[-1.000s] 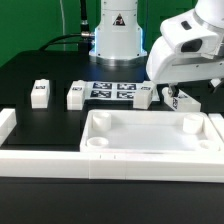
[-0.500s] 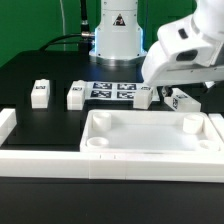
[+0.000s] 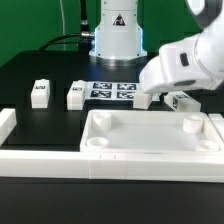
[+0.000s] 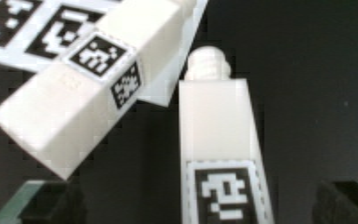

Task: Assemble desk

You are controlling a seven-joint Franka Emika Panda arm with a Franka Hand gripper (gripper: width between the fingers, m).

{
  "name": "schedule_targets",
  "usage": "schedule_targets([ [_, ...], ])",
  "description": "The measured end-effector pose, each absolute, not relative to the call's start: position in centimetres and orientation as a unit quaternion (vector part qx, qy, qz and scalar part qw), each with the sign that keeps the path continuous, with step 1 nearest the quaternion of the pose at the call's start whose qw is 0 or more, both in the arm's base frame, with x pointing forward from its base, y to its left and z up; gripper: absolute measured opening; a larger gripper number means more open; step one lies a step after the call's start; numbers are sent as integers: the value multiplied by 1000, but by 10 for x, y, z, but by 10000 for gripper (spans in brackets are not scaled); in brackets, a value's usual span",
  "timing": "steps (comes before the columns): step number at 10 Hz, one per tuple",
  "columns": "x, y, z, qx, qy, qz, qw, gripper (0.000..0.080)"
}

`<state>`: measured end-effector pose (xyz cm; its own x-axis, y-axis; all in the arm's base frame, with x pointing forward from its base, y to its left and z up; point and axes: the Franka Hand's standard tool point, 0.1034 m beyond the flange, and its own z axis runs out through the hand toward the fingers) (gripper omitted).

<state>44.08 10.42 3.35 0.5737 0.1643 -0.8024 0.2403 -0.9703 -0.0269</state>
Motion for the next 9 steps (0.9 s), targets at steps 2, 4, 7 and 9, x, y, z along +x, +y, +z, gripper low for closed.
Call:
schedule_targets([
  [2,446,105,30,864,116,-488,42,649],
  [4,458,107,24,869,115,-479,39,649],
  [7,456,114,12,867,119,-482,40,649],
  [9,455,115,12,867,119,-482,42,649],
])
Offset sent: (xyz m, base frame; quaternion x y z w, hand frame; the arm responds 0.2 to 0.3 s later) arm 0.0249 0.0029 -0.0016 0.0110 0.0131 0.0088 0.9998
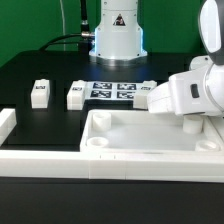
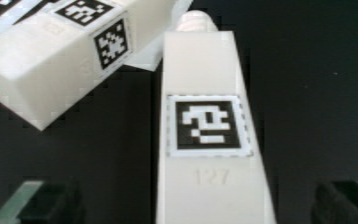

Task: Assemble desk

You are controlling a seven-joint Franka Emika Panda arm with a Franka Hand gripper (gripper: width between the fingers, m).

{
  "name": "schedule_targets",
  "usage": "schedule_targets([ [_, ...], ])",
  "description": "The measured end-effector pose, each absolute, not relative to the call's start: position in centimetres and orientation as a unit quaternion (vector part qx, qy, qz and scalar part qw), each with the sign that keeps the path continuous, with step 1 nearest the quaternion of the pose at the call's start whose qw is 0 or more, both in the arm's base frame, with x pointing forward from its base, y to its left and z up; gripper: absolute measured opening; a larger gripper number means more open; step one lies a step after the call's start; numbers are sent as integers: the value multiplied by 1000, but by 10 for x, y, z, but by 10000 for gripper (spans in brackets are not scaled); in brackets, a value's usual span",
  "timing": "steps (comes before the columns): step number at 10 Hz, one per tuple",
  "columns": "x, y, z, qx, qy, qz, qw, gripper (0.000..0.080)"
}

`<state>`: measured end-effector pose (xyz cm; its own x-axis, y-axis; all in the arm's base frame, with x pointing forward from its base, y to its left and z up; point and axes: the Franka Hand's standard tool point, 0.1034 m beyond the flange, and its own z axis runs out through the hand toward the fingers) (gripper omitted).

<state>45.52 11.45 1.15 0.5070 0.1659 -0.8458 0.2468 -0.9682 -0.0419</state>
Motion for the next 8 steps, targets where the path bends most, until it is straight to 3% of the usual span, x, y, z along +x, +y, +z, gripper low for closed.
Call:
schedule_targets([
  [2,455,114,12,867,119,-482,42,649],
  [3,455,115,12,867,119,-482,42,507],
  [4,455,114,12,867,120,-482,42,507],
  [5,455,114,12,867,120,-482,41,368],
  [6,456,114,12,867,121,-482,41,288],
  [8,457,114,14,868,121,-480,41,288],
])
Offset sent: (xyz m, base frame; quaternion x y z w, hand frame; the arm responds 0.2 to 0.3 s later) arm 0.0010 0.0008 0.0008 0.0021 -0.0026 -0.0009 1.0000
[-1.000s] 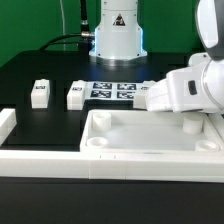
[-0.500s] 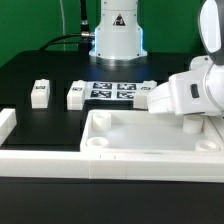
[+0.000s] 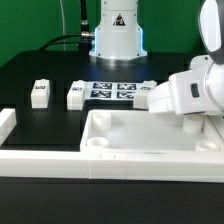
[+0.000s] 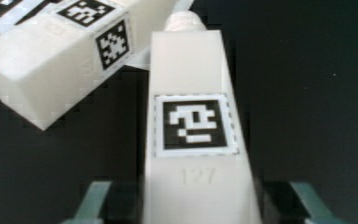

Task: Assemble desk

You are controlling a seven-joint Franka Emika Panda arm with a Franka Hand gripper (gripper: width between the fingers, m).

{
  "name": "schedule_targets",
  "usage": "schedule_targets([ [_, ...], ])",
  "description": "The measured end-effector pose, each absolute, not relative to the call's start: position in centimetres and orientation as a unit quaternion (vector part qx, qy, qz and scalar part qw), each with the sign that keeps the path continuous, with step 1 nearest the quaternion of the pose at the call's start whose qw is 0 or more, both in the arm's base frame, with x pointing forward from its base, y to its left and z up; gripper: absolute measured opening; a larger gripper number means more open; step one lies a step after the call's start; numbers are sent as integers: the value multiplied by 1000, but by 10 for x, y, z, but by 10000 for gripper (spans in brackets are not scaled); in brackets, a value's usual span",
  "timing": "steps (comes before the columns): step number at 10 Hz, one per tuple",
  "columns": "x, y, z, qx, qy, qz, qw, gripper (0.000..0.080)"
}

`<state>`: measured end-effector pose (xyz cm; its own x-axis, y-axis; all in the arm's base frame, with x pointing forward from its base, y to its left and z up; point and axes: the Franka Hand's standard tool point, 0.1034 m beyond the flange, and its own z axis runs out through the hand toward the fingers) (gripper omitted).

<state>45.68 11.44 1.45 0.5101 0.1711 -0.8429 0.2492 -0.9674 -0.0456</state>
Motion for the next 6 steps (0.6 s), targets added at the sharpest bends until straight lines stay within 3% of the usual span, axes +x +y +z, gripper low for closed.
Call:
schedule_targets([
  [2,460,113,22,871,121,-475,39,288],
  [6,463,95,73,877,118,-465,26,288],
])
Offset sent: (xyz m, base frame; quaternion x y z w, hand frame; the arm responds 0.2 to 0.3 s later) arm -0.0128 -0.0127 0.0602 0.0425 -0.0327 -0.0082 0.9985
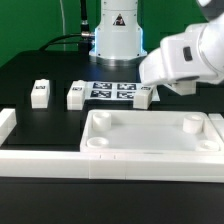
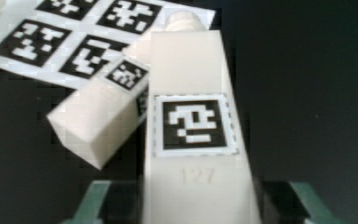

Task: Assemble desk

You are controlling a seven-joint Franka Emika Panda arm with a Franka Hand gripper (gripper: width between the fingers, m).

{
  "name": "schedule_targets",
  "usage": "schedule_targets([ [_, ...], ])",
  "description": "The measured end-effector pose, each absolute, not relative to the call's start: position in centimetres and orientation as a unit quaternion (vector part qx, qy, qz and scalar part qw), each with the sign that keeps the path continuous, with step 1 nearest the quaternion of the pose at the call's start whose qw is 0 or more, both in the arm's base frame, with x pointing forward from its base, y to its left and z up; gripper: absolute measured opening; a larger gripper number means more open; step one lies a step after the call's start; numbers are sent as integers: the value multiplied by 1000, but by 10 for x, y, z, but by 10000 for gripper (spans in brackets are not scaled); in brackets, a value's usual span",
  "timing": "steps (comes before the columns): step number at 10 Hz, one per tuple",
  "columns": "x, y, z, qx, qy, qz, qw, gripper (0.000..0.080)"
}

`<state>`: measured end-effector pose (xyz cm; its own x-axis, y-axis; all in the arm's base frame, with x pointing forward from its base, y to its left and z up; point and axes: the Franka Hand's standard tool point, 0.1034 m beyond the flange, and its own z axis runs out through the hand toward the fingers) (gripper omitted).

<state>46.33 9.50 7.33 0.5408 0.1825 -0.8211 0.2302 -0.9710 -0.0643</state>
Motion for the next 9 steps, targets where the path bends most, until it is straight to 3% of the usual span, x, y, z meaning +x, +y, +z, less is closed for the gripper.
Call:
schedule_targets([
  [3,463,91,72,885,124,-448,19,288],
  [4,476,92,68,905,125,-407,15,288],
  [9,504,80,128,956,105,-273,-11,290],
])
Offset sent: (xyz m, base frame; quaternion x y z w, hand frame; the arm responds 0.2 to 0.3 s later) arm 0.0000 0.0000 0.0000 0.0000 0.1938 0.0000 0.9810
